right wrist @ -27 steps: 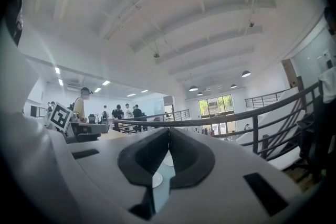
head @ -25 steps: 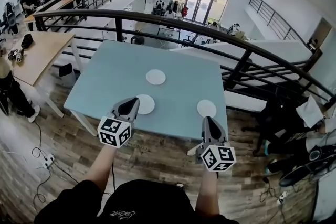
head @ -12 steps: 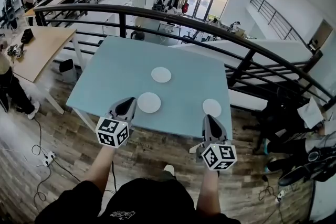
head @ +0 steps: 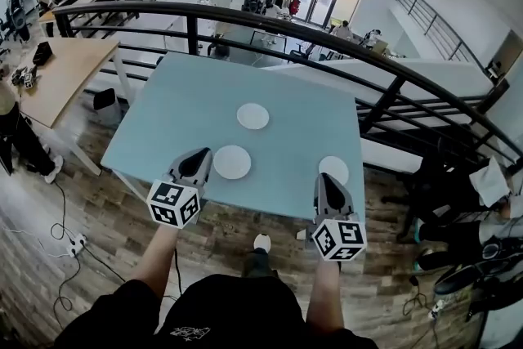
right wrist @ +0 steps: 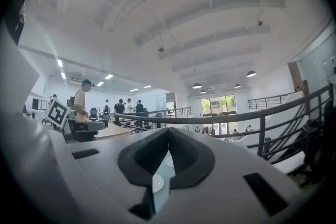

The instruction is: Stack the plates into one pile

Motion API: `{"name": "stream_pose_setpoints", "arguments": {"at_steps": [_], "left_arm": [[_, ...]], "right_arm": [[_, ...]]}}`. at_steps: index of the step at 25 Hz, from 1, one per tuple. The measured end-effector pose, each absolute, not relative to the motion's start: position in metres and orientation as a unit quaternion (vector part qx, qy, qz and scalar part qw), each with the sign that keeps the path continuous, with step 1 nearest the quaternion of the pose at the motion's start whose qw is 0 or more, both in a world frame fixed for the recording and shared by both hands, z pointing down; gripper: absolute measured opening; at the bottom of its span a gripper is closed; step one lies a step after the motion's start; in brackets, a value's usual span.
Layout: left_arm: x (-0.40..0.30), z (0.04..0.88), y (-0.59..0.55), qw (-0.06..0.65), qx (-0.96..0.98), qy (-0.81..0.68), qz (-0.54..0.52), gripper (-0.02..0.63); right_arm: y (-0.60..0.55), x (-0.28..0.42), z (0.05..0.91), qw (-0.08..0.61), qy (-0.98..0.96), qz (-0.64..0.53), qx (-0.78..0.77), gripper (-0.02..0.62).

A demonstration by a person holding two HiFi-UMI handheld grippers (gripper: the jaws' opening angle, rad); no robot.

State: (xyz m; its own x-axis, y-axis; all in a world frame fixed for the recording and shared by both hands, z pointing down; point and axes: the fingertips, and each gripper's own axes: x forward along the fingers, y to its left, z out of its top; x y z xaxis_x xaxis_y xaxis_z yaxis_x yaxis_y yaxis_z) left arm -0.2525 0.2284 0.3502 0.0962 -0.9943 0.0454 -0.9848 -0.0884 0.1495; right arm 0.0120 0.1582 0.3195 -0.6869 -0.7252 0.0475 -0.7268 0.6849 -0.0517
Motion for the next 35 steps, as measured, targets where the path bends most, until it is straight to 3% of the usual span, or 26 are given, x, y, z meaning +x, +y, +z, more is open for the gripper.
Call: {"name": "stream_pose_setpoints", "arguments": {"at_steps": [25,35], "left_arm": [[-0.225,0.343,-0.031,0.053,0.705,-0.707,0.014,0.008],[-0.201,0.356,-0.081,0.068,0.699,-0.711,0.039,0.008]], "right_arm": [[-0.127,0.007,0.322,0.005,-0.944,0.037,0.327,0.006],[-0.184,0.018,0.34,0.005,-0.951,0.06,0.304,0.006]]}}
